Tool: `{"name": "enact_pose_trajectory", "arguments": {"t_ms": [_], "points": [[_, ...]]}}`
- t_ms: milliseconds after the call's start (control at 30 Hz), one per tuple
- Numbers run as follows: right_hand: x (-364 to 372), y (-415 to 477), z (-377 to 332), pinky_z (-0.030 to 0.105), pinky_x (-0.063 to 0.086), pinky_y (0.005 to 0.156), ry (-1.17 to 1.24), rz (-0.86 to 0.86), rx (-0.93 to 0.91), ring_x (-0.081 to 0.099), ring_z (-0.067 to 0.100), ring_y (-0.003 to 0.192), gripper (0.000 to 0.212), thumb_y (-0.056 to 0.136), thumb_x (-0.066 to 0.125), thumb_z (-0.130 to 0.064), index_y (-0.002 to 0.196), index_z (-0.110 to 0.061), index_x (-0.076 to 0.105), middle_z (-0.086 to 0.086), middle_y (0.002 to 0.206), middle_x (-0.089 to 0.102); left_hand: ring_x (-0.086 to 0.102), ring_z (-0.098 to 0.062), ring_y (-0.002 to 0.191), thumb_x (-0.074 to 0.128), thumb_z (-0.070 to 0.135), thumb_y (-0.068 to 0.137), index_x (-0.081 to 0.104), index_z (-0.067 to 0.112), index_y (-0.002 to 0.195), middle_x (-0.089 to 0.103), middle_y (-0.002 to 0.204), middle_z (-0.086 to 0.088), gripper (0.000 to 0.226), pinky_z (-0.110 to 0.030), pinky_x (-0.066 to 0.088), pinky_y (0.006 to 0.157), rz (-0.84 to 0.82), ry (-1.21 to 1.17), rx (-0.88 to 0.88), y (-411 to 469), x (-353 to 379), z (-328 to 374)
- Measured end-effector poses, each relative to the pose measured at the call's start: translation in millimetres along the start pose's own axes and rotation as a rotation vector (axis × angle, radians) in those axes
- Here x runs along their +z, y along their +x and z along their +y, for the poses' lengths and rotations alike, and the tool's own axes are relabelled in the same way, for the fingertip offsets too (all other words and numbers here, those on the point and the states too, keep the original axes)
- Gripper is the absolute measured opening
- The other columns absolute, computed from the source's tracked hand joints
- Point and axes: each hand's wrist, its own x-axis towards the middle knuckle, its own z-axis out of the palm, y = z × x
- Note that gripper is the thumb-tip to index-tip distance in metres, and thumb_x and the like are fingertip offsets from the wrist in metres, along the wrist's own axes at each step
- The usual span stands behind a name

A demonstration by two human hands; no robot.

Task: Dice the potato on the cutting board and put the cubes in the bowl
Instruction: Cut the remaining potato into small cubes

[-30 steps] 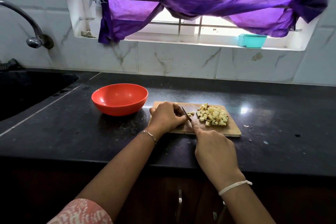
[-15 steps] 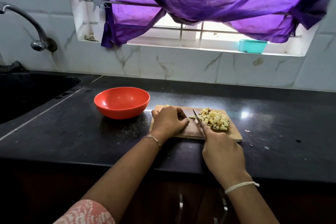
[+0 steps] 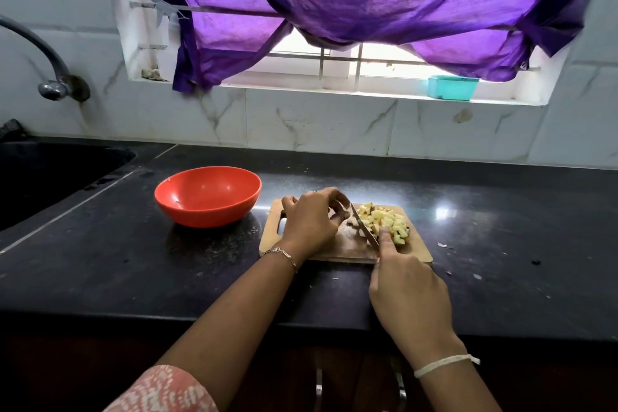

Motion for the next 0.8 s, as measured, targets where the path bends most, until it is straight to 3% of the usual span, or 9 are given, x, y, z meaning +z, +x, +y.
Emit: {"name": "enact_pose_trajectory", "arguments": {"t_ms": [133, 300, 467, 600, 800], "points": [[-3.4, -0.6, 2.0, 0.03, 0.048, 0.066, -0.03, 0.02, -0.032, 0.066, 0.017, 0.09, 0.061, 0.099, 0.037, -0.022, 0.154, -0.026, 0.012, 0.0, 0.117, 0.061, 0.041, -0.009, 0.119, 0.066, 0.036, 0.087, 0.064, 0.042, 0.106, 0.058, 0.115, 0.018, 0.02, -0.038, 0.017, 0.092, -0.05, 0.145, 0.232, -2.1, -3.4, 0.7], [-11.5, 1.5, 5.8, 0.031, 0.052, 0.073, -0.059, 0.054, -0.048, 0.064, 0.017, 0.1, 0.056, 0.099, 0.04, -0.026, 0.151, -0.032, 0.022, -0.002, 0.137, 0.053, 0.039, -0.012, 0.122, 0.059, 0.036, 0.092, 0.068, 0.042, 0.105, 0.054, 0.122, 0.015, 0.017, -0.042, 0.017, 0.095, -0.082, 0.251, 0.306, 0.1, 1.8, 4.6], [-19.8, 6.1, 14.2, 0.03, 0.05, 0.073, -0.075, 0.054, -0.052, 0.066, 0.018, 0.094, 0.051, 0.099, 0.043, -0.029, 0.148, -0.036, 0.03, 0.0, 0.114, 0.064, 0.035, -0.016, 0.127, 0.055, 0.034, 0.095, 0.064, 0.043, 0.117, 0.049, 0.13, 0.009, 0.026, -0.043, 0.015, 0.096, -0.098, 0.332, 0.334, 2.3, 7.5, 4.1], [-29.0, 6.3, 15.1, 0.03, 0.05, 0.077, -0.066, 0.036, -0.071, 0.065, 0.018, 0.097, 0.045, 0.1, 0.042, -0.03, 0.144, -0.037, 0.037, -0.002, 0.111, 0.065, 0.033, -0.015, 0.128, 0.054, 0.039, 0.094, 0.054, 0.046, 0.128, 0.046, 0.134, 0.01, 0.035, -0.042, 0.013, 0.098, -0.064, 0.305, 0.273, 3.9, 8.0, -2.7], [-36.8, 5.7, 17.0, 0.027, 0.048, 0.075, -0.057, 0.057, -0.088, 0.062, 0.015, 0.098, 0.043, 0.101, 0.04, -0.033, 0.143, -0.041, 0.038, -0.005, 0.111, 0.065, 0.037, -0.015, 0.127, 0.061, 0.034, 0.091, 0.059, 0.043, 0.121, 0.046, 0.134, 0.01, 0.031, -0.042, 0.013, 0.098, -0.027, 0.248, 0.289, 3.8, 7.6, -1.0]]}}
